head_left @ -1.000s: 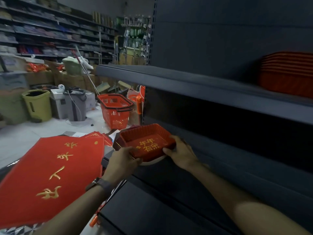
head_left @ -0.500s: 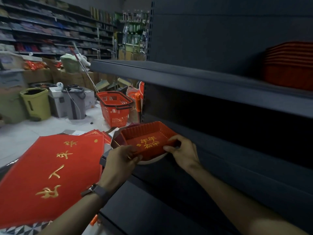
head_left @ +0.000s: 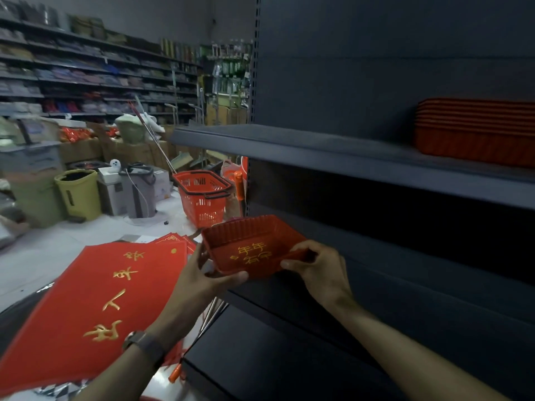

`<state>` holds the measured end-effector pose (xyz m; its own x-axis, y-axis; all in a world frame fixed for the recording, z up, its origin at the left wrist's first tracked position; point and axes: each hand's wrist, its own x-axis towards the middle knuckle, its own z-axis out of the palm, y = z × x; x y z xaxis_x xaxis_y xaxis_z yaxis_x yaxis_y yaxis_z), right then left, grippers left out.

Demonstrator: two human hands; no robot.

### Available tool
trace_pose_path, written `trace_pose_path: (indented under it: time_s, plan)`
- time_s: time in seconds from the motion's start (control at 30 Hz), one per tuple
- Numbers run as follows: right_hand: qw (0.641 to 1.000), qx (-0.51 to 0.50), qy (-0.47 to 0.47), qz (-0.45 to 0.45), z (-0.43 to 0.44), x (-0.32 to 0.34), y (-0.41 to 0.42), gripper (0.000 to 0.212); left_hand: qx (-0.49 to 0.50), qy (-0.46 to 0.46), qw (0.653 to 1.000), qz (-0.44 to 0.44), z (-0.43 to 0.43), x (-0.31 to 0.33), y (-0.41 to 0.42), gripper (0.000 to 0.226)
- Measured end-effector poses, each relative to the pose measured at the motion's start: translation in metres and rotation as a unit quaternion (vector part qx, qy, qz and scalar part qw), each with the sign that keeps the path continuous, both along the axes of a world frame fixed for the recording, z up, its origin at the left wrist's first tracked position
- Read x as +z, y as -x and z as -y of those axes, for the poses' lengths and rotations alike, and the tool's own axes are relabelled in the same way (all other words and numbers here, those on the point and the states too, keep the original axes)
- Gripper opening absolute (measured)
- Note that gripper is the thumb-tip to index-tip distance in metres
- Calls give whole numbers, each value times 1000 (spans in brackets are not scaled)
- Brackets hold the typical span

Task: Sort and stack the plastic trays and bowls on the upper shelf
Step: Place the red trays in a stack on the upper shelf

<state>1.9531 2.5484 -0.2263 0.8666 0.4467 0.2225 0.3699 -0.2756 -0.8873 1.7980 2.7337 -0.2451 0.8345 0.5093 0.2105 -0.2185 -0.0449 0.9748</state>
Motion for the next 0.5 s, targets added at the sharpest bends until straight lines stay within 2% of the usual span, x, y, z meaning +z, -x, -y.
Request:
trace_pose_path:
  time_s: [0.13, 0.37, 0.5]
  plan:
    - [999, 27, -23, 3, 15, 16, 31, 18, -32, 1, 999, 2, 5, 3, 32, 74]
    - [993, 93, -43, 66, 44, 49, 82, 15, 23, -43, 999, 15, 28, 31, 89, 66]
    - [984, 119, -121, 56, 53, 71, 105, 29, 57, -68, 995, 49, 34, 58, 118, 64]
